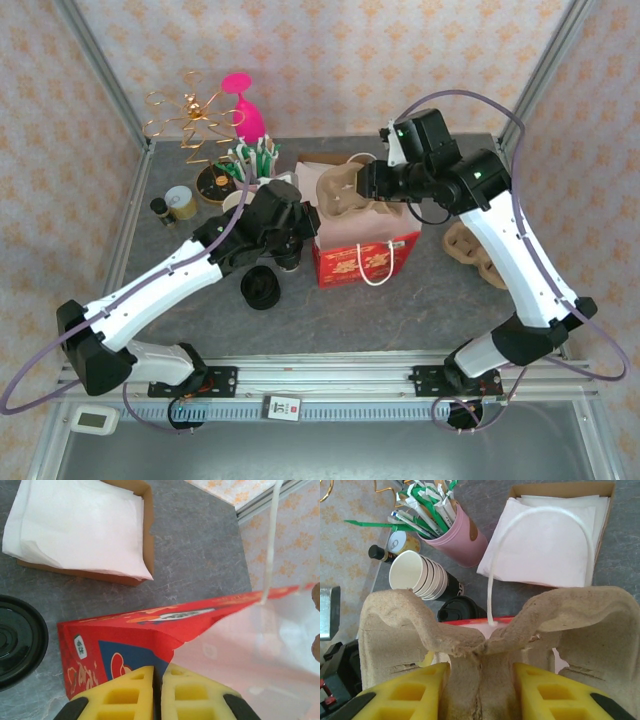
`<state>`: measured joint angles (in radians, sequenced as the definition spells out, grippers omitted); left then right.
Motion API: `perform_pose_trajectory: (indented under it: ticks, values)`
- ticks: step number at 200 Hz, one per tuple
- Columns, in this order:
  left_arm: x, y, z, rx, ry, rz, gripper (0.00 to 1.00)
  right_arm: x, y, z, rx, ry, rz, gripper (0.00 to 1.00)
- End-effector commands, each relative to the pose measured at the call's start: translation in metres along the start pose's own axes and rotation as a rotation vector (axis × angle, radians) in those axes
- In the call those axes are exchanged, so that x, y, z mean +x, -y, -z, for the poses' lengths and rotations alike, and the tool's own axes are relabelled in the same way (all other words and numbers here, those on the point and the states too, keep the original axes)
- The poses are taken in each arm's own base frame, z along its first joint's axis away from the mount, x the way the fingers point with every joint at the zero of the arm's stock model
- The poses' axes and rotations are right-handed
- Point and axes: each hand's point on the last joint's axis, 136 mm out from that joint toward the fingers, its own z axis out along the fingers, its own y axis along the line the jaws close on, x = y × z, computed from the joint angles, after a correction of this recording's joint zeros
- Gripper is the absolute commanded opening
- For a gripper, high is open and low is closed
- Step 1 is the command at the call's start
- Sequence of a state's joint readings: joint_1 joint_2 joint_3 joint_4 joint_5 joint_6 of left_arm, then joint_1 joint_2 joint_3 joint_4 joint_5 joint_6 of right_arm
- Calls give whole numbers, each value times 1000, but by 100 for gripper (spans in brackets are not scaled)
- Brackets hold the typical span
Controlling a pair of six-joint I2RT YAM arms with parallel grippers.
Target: Pack the takeout coffee
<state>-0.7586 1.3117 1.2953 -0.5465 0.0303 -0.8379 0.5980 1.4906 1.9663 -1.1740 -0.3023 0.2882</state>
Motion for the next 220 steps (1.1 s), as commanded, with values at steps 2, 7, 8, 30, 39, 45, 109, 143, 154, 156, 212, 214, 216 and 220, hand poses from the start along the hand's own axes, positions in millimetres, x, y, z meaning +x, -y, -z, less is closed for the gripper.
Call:
perform_pose_trajectory:
  ticks: [2,7,8,30,39,45,109,143,154,156,212,214,216,220]
  values:
    - [-4,-6,6,-26,-18,-45,11,7,5,-2,36,-30,-17,33]
    - [-5,-7,6,-26,-16,-42,11,11,5,-5,38,-41,-18,33]
    - [-5,-8,6,-25,-15,-41,11,11,6,-5,40,-42,-18,33]
    - [-7,-9,5,-6,-14,-13,10,18,12,-4,68,-47,-31,33]
    - [-10,-11,6,-14,-5,-4,10,22,17,-3,88,-59,-37,33]
    - [-10,-12,5,-19,-4,-3,10,25,18,-2,94,-61,-42,32]
    - [-12,-18,-4,-62,-25,-2,10,43,27,-1,107,-76,-76,31]
    - [-16,-18,-4,-76,-9,13,10,40,24,8,100,-62,-88,30]
    - [-18,-23,-4,-100,1,12,10,42,23,11,93,-65,-94,30]
    - [-18,-23,-4,-103,2,14,10,43,23,13,91,-63,-96,29]
    - [-18,-22,-8,-105,-5,21,12,38,13,28,34,-23,-120,29]
    - [-17,-22,-8,-106,-7,21,12,38,12,29,31,-23,-121,29]
    - [-18,-22,-8,-107,-5,22,13,38,12,29,30,-23,-122,29]
    - [-18,-23,-8,-108,-3,22,13,37,12,30,29,-22,-121,29]
